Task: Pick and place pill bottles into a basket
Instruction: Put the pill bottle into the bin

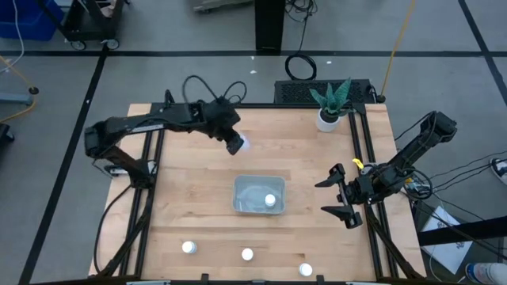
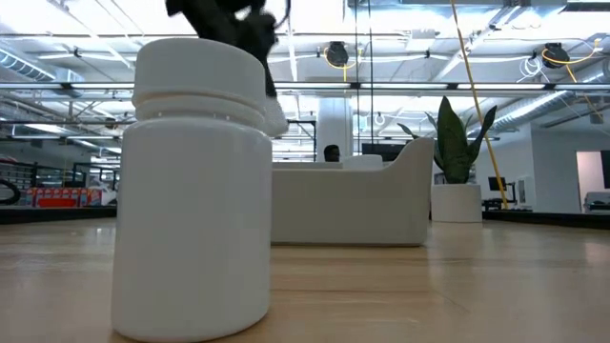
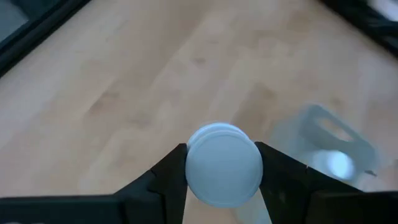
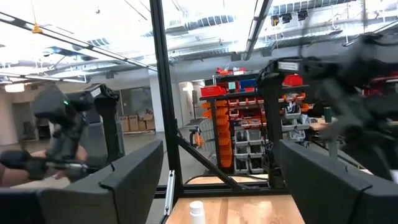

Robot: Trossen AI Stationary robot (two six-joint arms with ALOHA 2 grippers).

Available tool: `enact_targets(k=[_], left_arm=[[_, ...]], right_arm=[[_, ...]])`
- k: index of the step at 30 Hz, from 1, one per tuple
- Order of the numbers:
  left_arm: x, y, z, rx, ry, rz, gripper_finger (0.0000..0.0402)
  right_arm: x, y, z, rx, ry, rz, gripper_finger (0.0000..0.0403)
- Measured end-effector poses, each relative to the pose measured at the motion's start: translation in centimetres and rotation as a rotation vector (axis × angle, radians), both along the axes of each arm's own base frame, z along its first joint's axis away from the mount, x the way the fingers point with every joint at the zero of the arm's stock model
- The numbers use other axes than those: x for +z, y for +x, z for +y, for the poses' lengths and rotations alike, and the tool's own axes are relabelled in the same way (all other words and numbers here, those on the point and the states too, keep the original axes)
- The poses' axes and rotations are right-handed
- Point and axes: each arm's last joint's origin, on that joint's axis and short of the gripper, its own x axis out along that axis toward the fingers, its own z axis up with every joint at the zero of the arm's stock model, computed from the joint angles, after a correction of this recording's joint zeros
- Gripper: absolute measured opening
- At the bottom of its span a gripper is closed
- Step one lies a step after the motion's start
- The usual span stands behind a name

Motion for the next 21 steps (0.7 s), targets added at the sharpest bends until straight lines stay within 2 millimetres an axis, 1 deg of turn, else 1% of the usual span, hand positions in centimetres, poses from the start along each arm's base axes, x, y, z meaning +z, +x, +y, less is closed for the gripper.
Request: enact_targets(k=[2,4,7,8,12,16,21], left_arm=[[0.8,0.0,-1.5,-0.044,0.015,-0.038,0.0183],[1.7,-0.1,-3.0,-0.078,0.035,-0.076,0.0185],[2.6,0.1,-5.2,-0.139,0.043,-0.140,0.0170],[2.8,0.1,-5.8,-0.158,0.045,-0.150,0.0165],[3.1,0.3,-8.1,-0.203,0.058,-0.180,0.0165],[3.1,0.4,-9.9,-0.248,0.077,-0.182,0.0166],[3.6,0.6,-12.0,-0.295,0.074,-0.245,0.0181]], right_arm=[[0.0,0.0,0.0,0.000,0.001,-0.001,0.0309],[0.0,0.0,0.0,0.000,0.001,-0.001,0.0309],[0.0,0.0,0.0,0.000,0.001,-0.002,0.0309],[0.0,0.0,0.0,0.000,0.002,-0.002,0.0309],[0.0,0.0,0.0,0.000,0.003,-0.003,0.0309],[0.0,0.0,0.0,0.000,0.003,-0.004,0.0309],[0.0,0.0,0.0,0.000,0.003,-0.004,0.0309]])
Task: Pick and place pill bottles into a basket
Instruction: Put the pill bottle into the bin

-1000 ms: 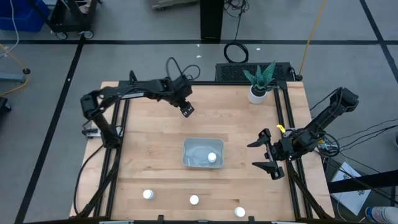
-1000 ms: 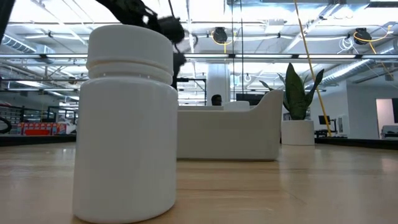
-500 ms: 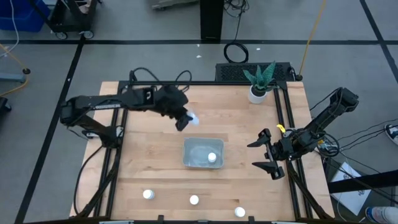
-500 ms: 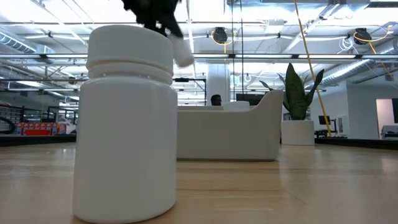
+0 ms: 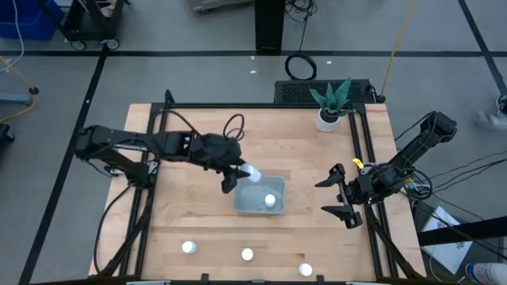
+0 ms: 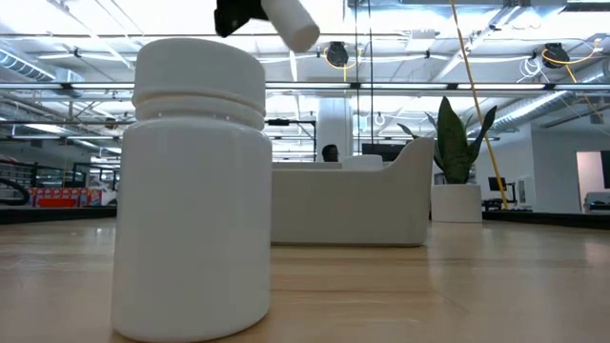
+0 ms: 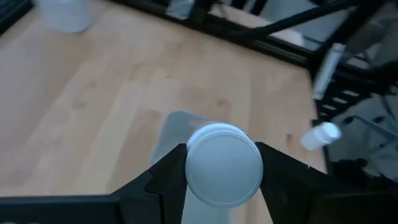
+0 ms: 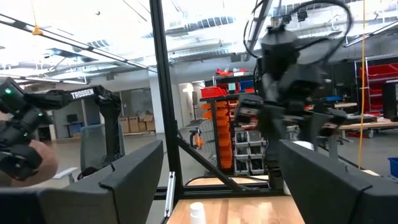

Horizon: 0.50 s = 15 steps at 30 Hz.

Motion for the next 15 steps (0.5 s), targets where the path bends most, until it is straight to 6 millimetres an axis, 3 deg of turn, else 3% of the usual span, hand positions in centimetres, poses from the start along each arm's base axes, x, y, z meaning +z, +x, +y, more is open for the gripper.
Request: enact_targets(k=[5,15], left_arm=[[0.1,-0.1,-1.8,-0.024,-0.012,-0.016,0.0165],[0.1,-0.7,-4.6,-0.065,-0.008,-0.007,0.0180]], right_arm=[[0.0,0.0,0.0,0.000,0.000,0.000,0.0309],[0.0,0.0,0.0,0.000,-0.001,0.001,0.0309]])
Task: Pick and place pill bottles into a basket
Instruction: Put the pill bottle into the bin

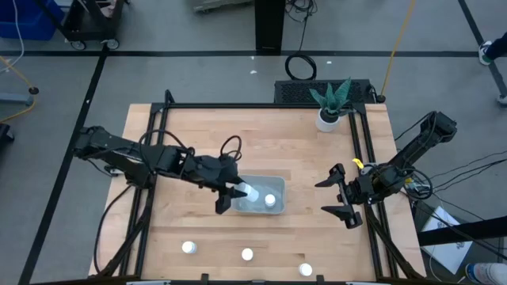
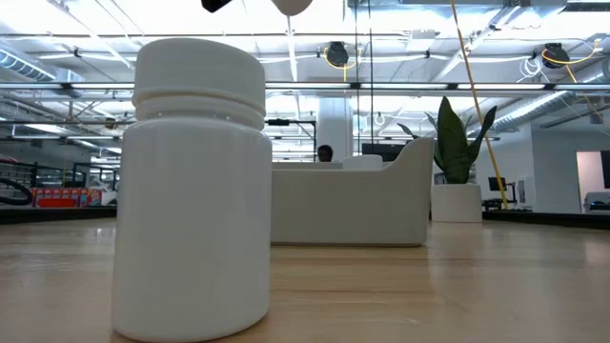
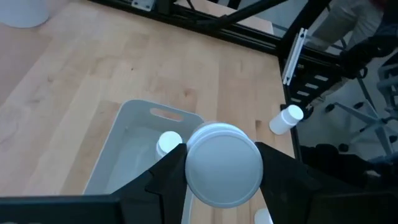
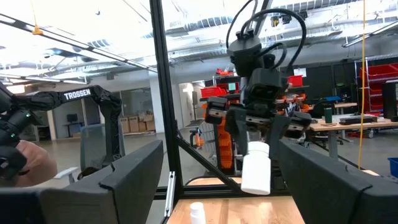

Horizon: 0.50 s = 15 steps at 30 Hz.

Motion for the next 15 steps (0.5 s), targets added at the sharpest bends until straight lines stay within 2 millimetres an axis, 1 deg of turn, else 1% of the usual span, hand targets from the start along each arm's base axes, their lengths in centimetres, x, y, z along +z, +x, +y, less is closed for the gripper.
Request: enact_targets(k=[3,6,12,15], left_arm=[[0.0,-0.1,-0.4,-0.013,0.000,0.001,0.0167],[-0.3,0.1,-0.6,-0.021,0.004,0.011,0.0166],[-2.6,1.7,-1.2,-0.042,-0.017,0.093,0.0181],[-3.5,2.3,-1.3,-0.042,-0.025,0.131,0.0174]], right_arm=[[0.0,0.0,0.0,0.000,-0.001,0.001,0.0309],[0.0,0.0,0.0,0.004,0.010,0.002,0.0309],[0.0,0.0,0.0,0.007,0.021,0.004,0.0309],[0.0,0.0,0.0,0.007,0.020,0.004,0.0309]])
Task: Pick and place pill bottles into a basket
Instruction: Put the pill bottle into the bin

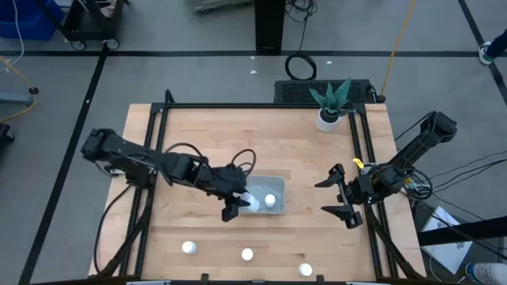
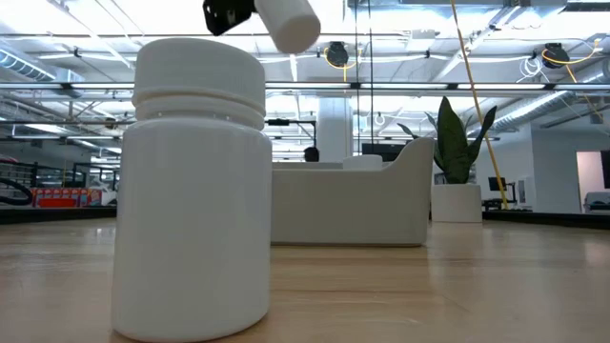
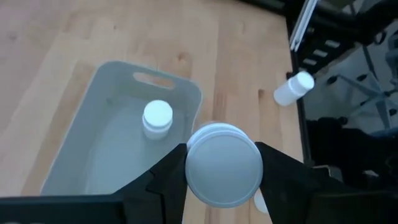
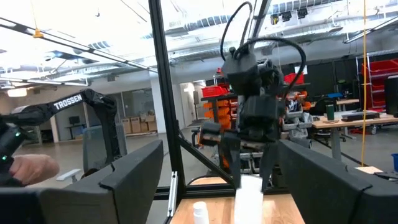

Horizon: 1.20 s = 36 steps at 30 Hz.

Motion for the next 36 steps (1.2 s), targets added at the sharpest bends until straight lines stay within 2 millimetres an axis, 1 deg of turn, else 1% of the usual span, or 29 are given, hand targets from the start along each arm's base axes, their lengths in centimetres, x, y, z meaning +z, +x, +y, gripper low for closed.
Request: enact_targets(k=[2,6,10,12,17,21,26,28,32,36], left_arm=[[-0.6,0.4,0.1,0.001,0.010,0.017,0.0166],[-2.1,1.5,0.7,0.002,0.003,0.065,0.0166],[-4.0,2.3,1.1,-0.041,0.017,0.145,0.0191],[-5.1,2.6,1.1,-0.052,0.039,0.185,0.0194],[-6.6,3.4,1.3,-0.058,0.072,0.221,0.0168],[-7.5,3.7,1.8,-0.035,0.137,0.247,0.0166],[-8.7,4.0,1.9,-0.066,0.149,0.293,0.0196],[-9.4,4.1,1.7,-0.074,0.175,0.310,0.0197],[-10.6,4.5,1.6,-0.096,0.194,0.345,0.0170],[-11.0,4.7,1.6,-0.097,0.194,0.349,0.0133]], right_arm=[[0.0,0.0,0.0,0.000,-0.001,0.000,0.0309],[0.0,0.0,0.0,-0.001,-0.002,0.000,0.0309],[0.0,0.0,0.0,0.000,-0.003,0.002,0.0309],[0.0,0.0,0.0,0.002,-0.002,0.003,0.0309],[-0.1,0.0,0.0,0.003,-0.005,0.005,0.0309],[-0.1,0.0,0.0,0.004,-0.004,0.005,0.0309],[-0.1,0.0,0.0,0.004,-0.005,0.006,0.0309],[-0.1,0.0,0.0,0.004,-0.005,0.006,0.0309],[-0.1,0.0,0.0,0.004,-0.007,0.007,0.0309],[-0.1,0.0,0.1,0.004,-0.009,0.011,0.0309]])
